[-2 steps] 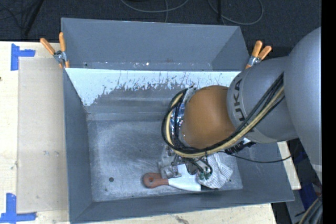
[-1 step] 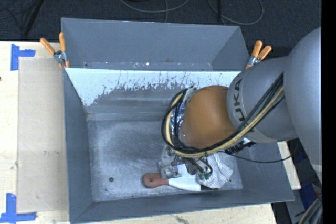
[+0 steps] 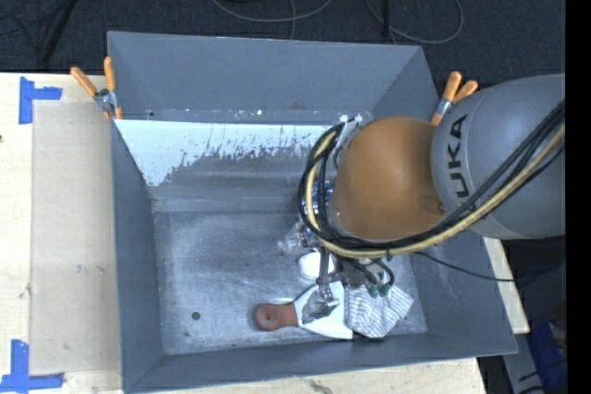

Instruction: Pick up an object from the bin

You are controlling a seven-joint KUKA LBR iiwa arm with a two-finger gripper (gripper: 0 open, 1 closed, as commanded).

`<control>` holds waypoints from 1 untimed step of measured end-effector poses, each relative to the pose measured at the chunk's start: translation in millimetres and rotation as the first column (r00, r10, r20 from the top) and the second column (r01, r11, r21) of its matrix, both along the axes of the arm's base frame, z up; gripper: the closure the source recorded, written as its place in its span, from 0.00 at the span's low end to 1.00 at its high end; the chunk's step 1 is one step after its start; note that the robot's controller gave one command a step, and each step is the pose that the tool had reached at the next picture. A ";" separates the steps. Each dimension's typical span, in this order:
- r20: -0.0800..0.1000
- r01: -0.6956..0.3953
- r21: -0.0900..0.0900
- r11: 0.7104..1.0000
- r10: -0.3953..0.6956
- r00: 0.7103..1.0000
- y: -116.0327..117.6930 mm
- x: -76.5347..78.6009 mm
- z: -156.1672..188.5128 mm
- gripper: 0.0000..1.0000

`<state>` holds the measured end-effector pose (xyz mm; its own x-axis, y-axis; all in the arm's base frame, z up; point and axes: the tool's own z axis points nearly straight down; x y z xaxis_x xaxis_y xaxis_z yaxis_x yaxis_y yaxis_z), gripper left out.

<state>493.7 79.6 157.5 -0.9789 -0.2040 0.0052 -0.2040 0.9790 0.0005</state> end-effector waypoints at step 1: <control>0.001 -0.037 0.000 0.999 0.037 0.999 5.3 3.8 60.9 0.00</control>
Offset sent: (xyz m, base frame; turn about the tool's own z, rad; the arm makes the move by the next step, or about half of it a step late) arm 0.0030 0.0117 -0.0875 -0.0916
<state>497.6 84.8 218.4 -0.9708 -0.2397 0.0042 -0.2397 0.9708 0.0007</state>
